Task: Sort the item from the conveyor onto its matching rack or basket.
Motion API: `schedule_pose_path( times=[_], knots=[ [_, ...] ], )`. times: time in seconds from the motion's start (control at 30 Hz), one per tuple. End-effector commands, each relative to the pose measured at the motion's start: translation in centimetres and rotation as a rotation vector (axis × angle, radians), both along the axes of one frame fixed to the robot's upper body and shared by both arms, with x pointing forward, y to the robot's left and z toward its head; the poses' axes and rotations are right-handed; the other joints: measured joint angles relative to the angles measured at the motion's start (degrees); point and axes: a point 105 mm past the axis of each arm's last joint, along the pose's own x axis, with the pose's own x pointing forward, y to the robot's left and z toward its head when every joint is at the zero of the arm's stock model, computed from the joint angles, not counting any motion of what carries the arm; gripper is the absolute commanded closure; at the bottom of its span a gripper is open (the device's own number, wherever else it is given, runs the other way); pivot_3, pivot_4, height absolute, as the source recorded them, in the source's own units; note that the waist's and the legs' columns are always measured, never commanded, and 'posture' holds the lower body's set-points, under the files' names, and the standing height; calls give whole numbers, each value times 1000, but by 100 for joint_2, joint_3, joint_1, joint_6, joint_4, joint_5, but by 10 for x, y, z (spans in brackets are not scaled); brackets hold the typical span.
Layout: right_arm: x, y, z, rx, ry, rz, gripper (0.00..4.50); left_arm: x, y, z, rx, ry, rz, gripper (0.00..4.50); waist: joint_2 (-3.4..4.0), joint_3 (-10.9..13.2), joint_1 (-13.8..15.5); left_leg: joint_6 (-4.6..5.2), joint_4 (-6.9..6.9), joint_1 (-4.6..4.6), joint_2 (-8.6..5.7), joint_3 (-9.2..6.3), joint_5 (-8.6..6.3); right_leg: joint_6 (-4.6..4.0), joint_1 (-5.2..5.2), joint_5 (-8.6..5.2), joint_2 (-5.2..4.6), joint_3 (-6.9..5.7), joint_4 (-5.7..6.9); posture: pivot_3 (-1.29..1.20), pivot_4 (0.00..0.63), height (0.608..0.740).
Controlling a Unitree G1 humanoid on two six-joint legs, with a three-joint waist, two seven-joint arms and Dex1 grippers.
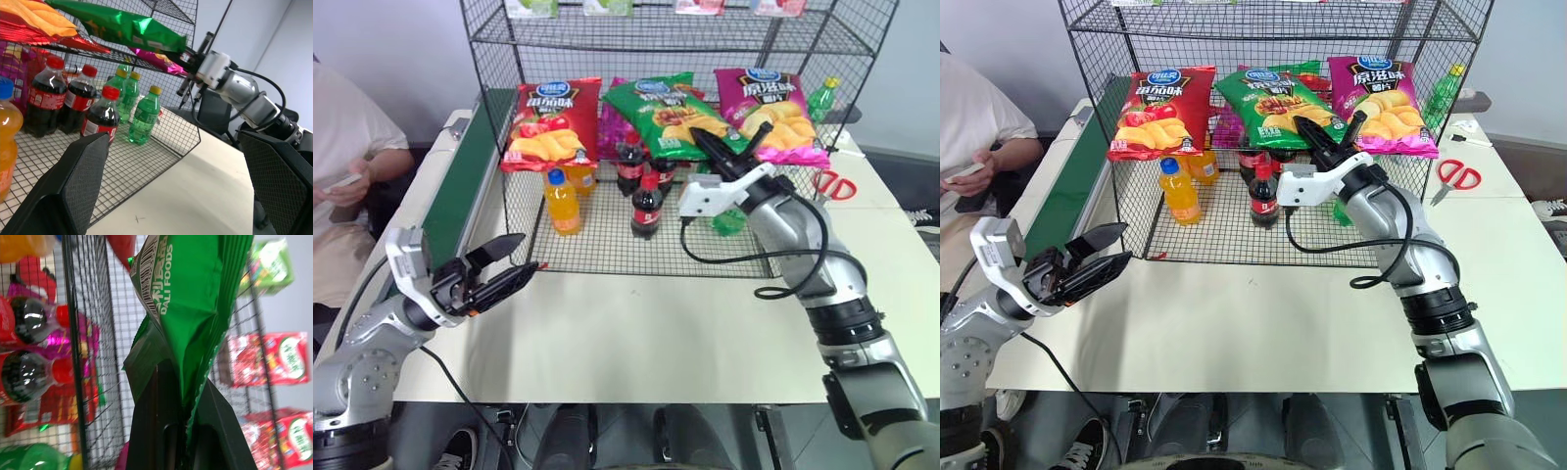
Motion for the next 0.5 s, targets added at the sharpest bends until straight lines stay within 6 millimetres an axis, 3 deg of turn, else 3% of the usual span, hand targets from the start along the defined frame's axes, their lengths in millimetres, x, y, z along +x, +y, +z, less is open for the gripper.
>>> schedule_pose_path(
  times=[0.03,0.5],
  knots=[
    [0,6,25,29,-81,13,4500,-6,-5,10,-6,-34,-14,23,0,0,-7,0,0,0,0,0,0,0,0,0,1,0,0,0,150,739],
    [12,8,12,71,-18,15,4500,-8,-10,12,7,-35,-12,23,0,0,-7,-1,1,0,0,0,1,0,1,0,1,0,1,0,150,739]
  ],
)
